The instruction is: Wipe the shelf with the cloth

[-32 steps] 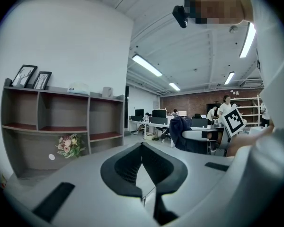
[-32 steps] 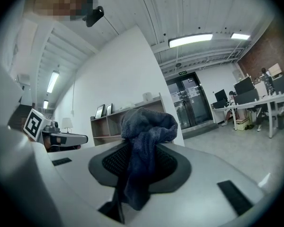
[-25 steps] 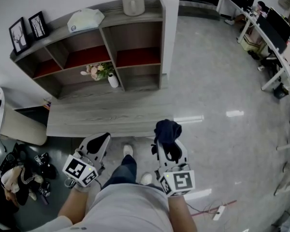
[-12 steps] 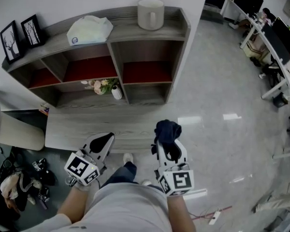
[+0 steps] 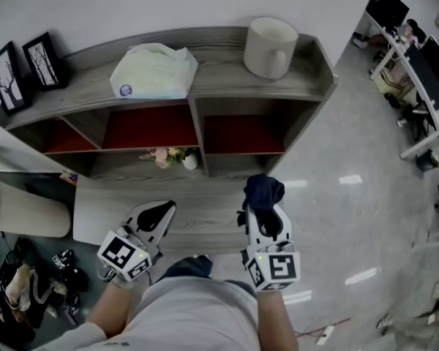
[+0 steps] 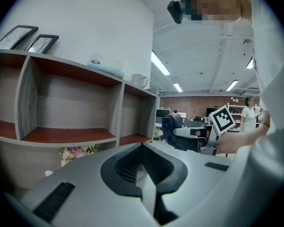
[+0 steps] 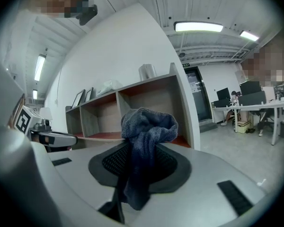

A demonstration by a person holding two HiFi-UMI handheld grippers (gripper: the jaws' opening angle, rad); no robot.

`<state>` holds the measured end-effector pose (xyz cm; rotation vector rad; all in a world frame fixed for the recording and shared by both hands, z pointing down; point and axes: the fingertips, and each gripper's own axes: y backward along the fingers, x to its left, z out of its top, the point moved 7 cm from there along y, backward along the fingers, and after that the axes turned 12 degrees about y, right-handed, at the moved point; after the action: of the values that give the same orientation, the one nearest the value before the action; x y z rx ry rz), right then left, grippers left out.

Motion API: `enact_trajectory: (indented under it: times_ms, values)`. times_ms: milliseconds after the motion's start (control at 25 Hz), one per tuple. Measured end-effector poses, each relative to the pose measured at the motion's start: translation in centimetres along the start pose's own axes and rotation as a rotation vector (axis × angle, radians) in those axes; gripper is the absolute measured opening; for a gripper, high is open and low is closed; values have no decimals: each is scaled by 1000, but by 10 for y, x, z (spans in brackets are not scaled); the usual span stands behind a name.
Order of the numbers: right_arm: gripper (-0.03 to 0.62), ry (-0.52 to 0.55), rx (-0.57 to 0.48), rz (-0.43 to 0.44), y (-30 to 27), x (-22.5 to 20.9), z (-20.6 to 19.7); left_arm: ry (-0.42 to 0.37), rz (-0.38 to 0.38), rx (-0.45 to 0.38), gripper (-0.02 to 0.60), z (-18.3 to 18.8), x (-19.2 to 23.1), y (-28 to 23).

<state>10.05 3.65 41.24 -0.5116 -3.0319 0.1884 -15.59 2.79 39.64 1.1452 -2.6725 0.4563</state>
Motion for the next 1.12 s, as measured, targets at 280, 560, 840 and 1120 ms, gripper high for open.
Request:
enact_trajectory:
  times_ms: [280, 560, 840, 1120]
  values:
    - [112, 95, -21, 5, -70, 5, 25, 27, -16, 0, 14, 12, 52, -6]
    - [112, 173, -56, 27, -121, 5, 53, 61, -27, 2, 14, 13, 72, -8]
    - [112, 213, -124, 90, -168, -4, 82, 89, 43, -17, 14, 14, 71, -12]
    - [112, 195, -181, 172, -208, -11, 95, 106, 170, -61, 14, 17, 50, -11]
